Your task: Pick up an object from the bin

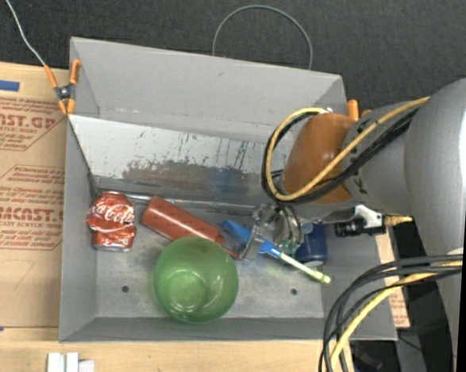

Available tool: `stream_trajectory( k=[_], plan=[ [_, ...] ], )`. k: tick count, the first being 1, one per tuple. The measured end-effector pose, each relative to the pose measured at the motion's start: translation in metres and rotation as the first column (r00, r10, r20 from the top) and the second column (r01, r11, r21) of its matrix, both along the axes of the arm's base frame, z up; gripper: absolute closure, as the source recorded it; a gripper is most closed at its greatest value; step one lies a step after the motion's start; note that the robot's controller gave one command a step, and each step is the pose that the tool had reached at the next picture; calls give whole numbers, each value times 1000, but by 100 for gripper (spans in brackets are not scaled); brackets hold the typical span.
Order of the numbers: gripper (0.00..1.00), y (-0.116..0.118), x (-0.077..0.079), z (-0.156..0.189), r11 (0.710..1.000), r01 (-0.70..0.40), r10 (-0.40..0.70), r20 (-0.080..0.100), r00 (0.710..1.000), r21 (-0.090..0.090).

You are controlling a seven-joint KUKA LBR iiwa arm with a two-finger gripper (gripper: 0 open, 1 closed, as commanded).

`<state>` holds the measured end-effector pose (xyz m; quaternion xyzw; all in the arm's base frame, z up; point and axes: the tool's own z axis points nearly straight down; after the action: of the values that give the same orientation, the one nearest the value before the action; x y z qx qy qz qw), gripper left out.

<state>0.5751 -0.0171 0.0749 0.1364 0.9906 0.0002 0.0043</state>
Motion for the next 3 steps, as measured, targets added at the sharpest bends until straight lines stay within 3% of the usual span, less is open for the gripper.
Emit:
stream_trajectory(
  k=[3],
  plan=[
    [100, 1, -2, 18, 1000, -1, 1, -4, 1000, 1]
  ],
)
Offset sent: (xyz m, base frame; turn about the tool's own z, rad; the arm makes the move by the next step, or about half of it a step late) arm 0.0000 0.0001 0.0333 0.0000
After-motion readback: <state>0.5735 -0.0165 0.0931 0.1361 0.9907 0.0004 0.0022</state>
